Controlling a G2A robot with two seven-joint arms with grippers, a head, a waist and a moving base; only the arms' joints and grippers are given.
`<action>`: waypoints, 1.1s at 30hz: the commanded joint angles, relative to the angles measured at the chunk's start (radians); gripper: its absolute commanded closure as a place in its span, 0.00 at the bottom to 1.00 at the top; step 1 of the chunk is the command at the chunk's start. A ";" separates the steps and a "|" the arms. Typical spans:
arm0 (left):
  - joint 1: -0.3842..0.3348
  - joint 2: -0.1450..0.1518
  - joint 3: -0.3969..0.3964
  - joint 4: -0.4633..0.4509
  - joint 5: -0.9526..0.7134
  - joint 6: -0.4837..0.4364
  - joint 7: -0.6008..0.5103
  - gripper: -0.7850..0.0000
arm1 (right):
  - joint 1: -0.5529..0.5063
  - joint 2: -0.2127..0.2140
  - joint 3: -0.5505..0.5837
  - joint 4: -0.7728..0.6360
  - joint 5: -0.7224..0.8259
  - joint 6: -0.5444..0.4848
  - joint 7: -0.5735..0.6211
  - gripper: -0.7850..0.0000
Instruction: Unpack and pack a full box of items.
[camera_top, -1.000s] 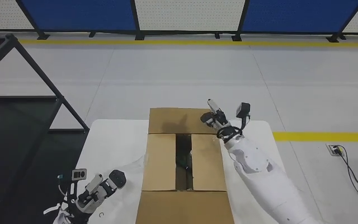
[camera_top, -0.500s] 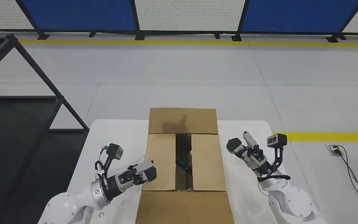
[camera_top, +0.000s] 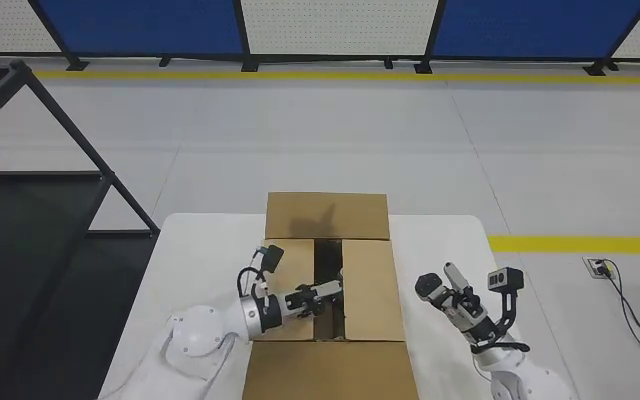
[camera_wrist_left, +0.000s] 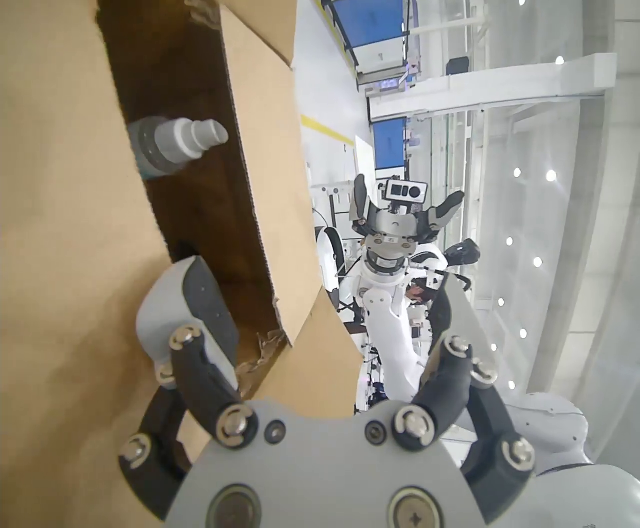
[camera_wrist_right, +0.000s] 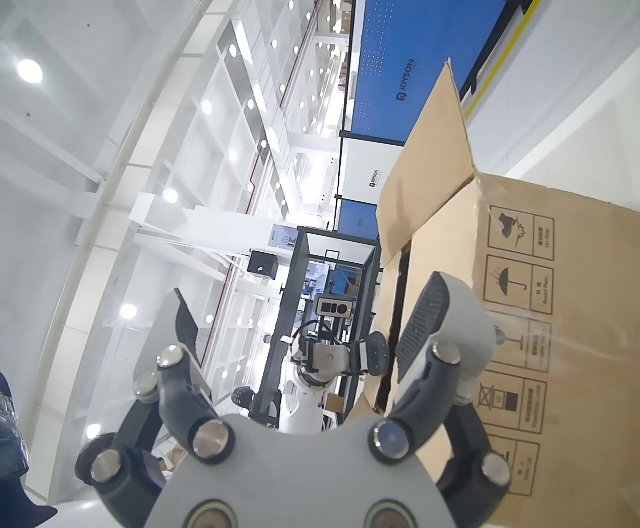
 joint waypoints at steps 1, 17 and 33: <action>-0.025 -0.008 0.033 0.027 0.001 0.000 0.009 0.00 | -0.014 0.000 0.007 -0.008 -0.001 -0.003 -0.006 0.00; -0.178 -0.071 0.207 0.122 -0.027 -0.032 0.065 0.00 | -0.124 0.001 0.030 -0.128 -0.067 -0.030 0.022 0.00; -0.259 -0.143 0.329 0.079 -0.061 -0.066 0.255 0.00 | -0.279 0.009 0.150 -0.202 0.140 -0.286 0.183 0.00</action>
